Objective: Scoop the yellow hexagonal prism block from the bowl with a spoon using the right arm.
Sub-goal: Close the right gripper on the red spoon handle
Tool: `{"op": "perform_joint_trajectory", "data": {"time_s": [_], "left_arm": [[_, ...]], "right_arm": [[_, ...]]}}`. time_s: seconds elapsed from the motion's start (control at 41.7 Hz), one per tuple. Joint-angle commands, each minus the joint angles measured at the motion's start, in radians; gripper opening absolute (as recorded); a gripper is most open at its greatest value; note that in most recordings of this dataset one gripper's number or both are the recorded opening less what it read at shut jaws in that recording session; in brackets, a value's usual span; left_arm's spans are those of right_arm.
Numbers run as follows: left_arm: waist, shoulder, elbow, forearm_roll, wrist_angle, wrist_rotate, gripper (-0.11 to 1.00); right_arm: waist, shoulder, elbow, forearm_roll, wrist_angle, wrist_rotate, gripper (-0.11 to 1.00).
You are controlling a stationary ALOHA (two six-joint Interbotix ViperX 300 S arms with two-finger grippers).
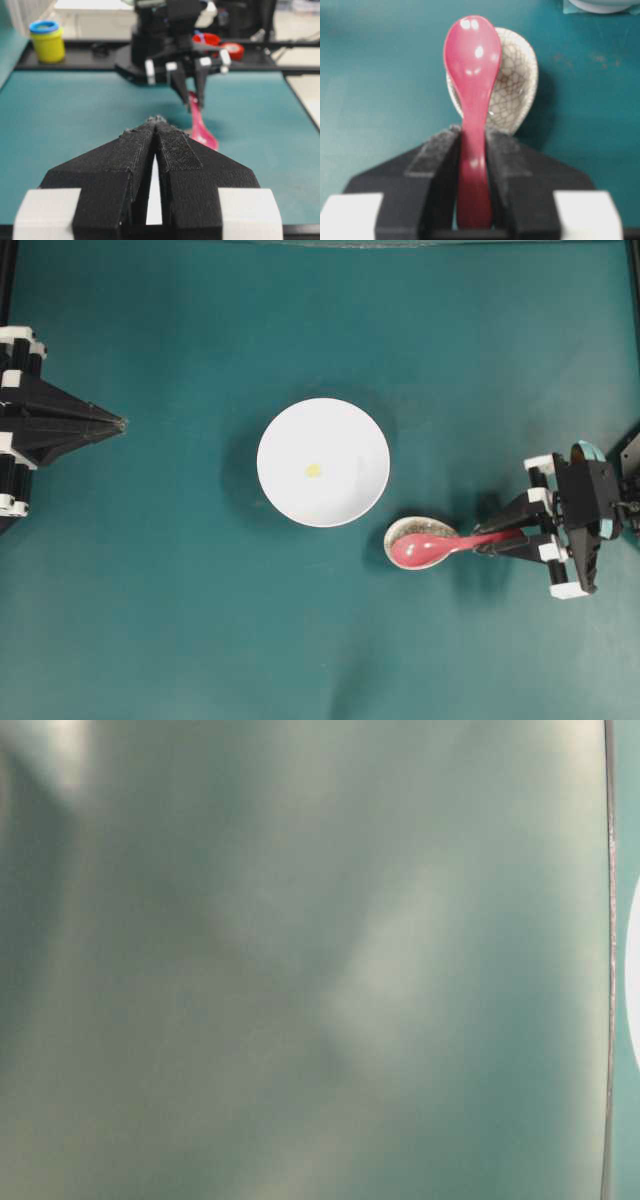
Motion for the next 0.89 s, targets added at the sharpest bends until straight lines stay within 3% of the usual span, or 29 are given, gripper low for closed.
{"op": "perform_joint_trajectory", "data": {"time_s": [0.0, 0.576, 0.744, 0.864], "left_arm": [[0.000, 0.009, -0.009, 0.002, -0.005, -0.002, 0.01], [0.000, 0.009, 0.006, 0.002, 0.012, -0.009, 0.01], [-0.002, 0.009, 0.009, 0.002, 0.025, -0.008, 0.01], [0.000, 0.009, 0.009, 0.002, 0.038, -0.008, 0.01]], "right_arm": [[-0.014, -0.028, -0.012, 0.005, 0.011, -0.002, 0.21], [-0.034, -0.029, -0.025, 0.009, 0.066, 0.008, 0.22], [-0.035, -0.029, -0.028, 0.009, 0.074, 0.005, 0.46], [-0.034, -0.029, -0.028, 0.008, 0.067, 0.000, 0.50]]}}
